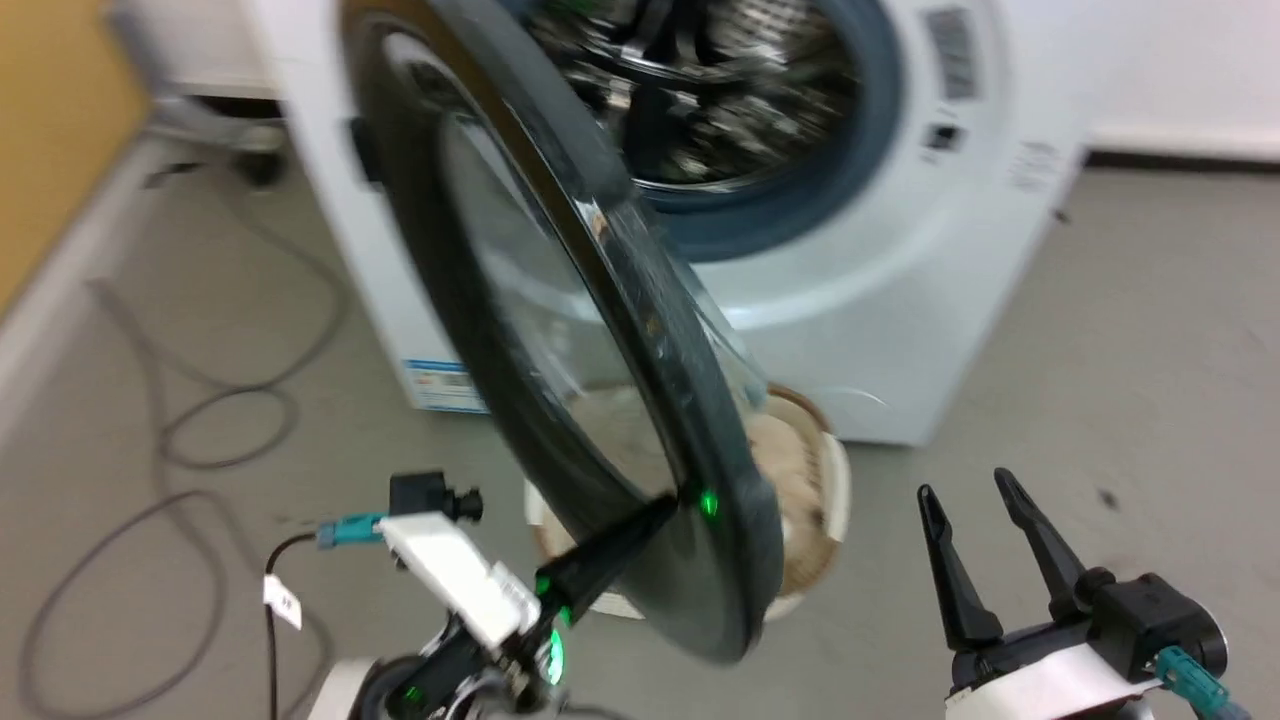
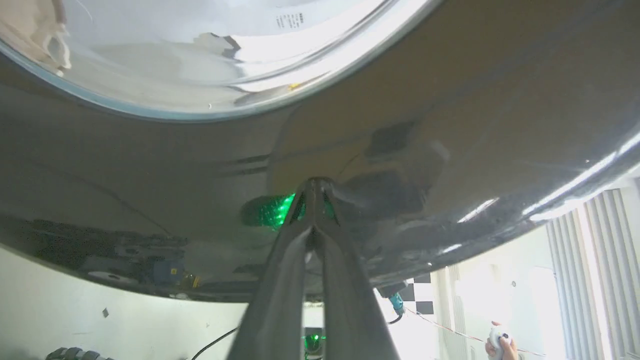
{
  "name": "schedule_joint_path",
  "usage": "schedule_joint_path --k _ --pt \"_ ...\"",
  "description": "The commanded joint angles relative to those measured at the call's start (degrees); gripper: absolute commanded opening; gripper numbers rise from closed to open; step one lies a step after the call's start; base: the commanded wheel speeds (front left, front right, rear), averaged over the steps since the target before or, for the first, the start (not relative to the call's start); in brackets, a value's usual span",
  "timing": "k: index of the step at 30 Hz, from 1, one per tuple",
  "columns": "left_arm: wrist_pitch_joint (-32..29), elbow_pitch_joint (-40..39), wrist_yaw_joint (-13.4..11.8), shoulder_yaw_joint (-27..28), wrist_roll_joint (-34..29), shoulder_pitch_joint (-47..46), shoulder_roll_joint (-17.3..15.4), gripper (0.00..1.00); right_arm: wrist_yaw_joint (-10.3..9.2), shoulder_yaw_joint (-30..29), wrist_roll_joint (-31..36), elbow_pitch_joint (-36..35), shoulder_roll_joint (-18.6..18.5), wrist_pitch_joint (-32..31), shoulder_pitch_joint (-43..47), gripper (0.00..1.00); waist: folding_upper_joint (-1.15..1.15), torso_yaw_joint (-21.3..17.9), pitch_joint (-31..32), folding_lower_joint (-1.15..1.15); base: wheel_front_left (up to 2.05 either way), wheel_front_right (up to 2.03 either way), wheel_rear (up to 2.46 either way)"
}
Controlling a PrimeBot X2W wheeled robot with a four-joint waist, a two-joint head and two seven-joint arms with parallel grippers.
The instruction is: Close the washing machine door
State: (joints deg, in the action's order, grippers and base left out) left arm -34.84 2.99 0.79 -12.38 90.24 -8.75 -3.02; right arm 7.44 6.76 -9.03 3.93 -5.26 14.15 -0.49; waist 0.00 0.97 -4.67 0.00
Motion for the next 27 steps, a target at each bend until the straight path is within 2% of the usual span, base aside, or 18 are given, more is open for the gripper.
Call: schedule_joint_path --k 1,4,5,10,14,20,27 --pt "0.80 0.30 0.46 -0.46 0.48 -1.27 0.13 0.00 0.05 -0.06 0.07 -0.08 0.04 0.04 -0.78 1.00 0.00 -5.21 -2.98 0.00 0.00 0.00 0.00" --pt "8.16 4.15 1.62 -2.46 2.23 -5.83 0.13 0.00 0.05 0.02 -0.04 0.22 0.45 0.28 -1.18 1.00 0.00 -10.40 -4.62 0.00 0.00 0.00 0.00" --pt "8.16 4.15 1.62 -2.46 2.23 -5.83 0.13 0.00 0.05 0.02 -0.04 0.22 0.45 0.28 -1.18 1.00 0.00 -10.40 -4.62 0.00 0.00 0.00 0.00" --pt "17.13 9.32 3.44 -4.24 4.61 -12.42 0.13 0.00 0.05 0.24 -0.22 0.82 0.99 0.57 -1.43 1.00 0.00 -15.46 -5.70 0.00 0.00 0.00 0.00" --pt "23.88 14.17 4.26 -5.59 6.95 -17.96 0.13 0.00 0.05 0.55 -0.23 1.23 1.36 0.72 -1.41 1.00 0.00 -17.69 -5.70 0.00 0.00 0.00 0.00" --pt "29.68 20.96 5.40 -9.02 9.62 -24.01 0.13 0.00 0.05 0.55 -0.21 1.62 1.66 0.81 -1.44 1.00 0.00 -17.89 -4.97 0.00 0.00 0.00 0.00" --pt "27.65 22.45 6.51 -12.76 8.67 -22.00 -0.34 0.00 0.05 -0.41 0.20 0.92 1.76 0.84 -0.67 1.00 0.00 -13.63 -2.71 0.00 0.00 0.00 0.00"
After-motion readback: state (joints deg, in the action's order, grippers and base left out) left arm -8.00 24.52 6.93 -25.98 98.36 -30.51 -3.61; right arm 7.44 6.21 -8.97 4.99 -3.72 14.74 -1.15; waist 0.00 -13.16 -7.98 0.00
